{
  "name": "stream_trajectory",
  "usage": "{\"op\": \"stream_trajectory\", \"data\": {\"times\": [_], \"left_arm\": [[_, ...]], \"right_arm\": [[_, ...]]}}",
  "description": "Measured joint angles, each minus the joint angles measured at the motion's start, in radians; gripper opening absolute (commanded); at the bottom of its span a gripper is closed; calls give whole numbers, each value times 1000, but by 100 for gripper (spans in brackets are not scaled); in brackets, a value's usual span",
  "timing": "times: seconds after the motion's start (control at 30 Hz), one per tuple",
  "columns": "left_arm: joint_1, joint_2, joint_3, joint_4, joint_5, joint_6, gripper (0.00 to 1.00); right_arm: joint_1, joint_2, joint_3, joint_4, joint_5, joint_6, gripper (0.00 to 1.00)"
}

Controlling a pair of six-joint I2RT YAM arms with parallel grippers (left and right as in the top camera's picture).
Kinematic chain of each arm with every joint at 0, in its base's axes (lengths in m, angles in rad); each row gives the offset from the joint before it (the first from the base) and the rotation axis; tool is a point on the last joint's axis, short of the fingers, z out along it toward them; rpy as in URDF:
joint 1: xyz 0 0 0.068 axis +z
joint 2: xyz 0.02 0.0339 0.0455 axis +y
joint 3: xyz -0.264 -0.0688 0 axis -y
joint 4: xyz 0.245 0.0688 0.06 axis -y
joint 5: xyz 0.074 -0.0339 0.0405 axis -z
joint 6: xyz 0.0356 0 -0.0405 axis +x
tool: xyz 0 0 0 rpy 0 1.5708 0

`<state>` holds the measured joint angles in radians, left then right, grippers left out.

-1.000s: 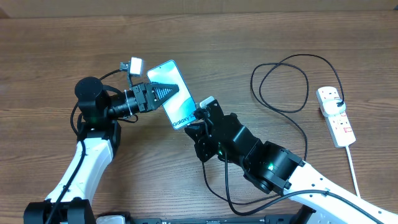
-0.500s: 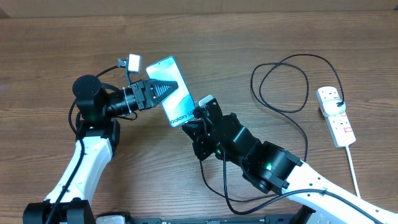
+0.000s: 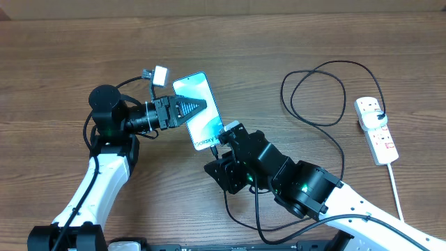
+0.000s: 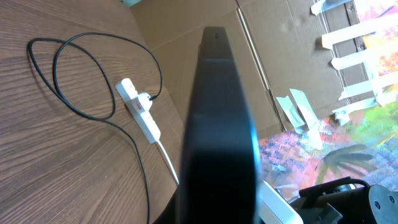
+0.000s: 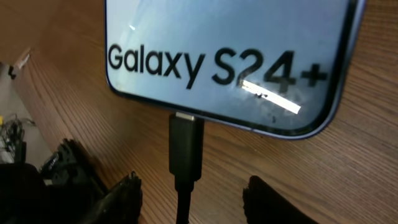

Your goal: Plug charger to phone and switch on socket

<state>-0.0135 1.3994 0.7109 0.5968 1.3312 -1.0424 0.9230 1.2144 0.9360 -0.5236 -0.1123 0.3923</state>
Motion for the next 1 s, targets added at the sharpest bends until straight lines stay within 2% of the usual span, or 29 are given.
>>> {"op": "stream_trajectory", "data": {"times": [0.17,0.3,1.0], "left_arm": [[0,0,0,0,0,0,4],[0,0,0,0,-8,2,4],[21,0,30,20,-53,-1,4]], "right_arm": [[0,0,0,3,20,17,18],[2,0,1,40,65,24,4],[6,5,-43,253,101,24,4]]}}
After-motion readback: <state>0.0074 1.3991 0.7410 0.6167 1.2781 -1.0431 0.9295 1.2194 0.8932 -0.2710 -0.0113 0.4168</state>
